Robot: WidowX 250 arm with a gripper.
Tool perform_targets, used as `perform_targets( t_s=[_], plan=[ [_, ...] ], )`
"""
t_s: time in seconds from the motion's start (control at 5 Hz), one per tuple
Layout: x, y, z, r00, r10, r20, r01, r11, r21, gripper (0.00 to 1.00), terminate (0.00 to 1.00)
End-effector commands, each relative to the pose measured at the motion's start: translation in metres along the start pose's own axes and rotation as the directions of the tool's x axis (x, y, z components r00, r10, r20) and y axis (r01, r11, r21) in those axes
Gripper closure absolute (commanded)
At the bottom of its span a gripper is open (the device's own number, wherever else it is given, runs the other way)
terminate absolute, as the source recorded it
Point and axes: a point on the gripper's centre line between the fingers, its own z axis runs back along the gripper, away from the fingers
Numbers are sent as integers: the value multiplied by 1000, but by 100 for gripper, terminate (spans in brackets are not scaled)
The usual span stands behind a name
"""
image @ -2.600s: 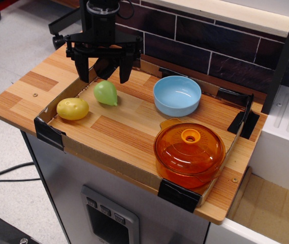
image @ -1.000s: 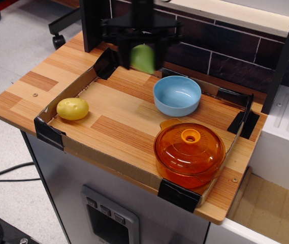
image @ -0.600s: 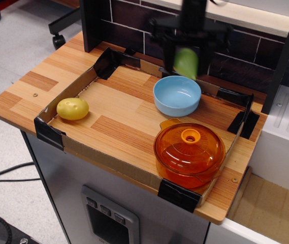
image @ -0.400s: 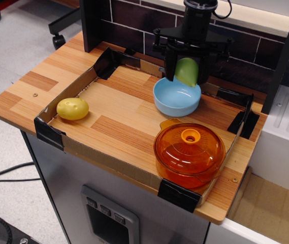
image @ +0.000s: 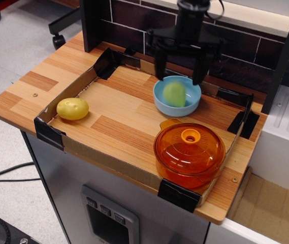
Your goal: Put pear in bowl
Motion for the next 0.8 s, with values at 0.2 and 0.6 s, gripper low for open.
perform_targets(
  t_s=[0.2, 0.6],
  plan=[
    [-21, 9, 82, 976, -143, 165, 153, 987, -47, 0, 0],
    [-21, 9, 82, 976, -143, 165, 153, 987, -47, 0, 100]
  ],
)
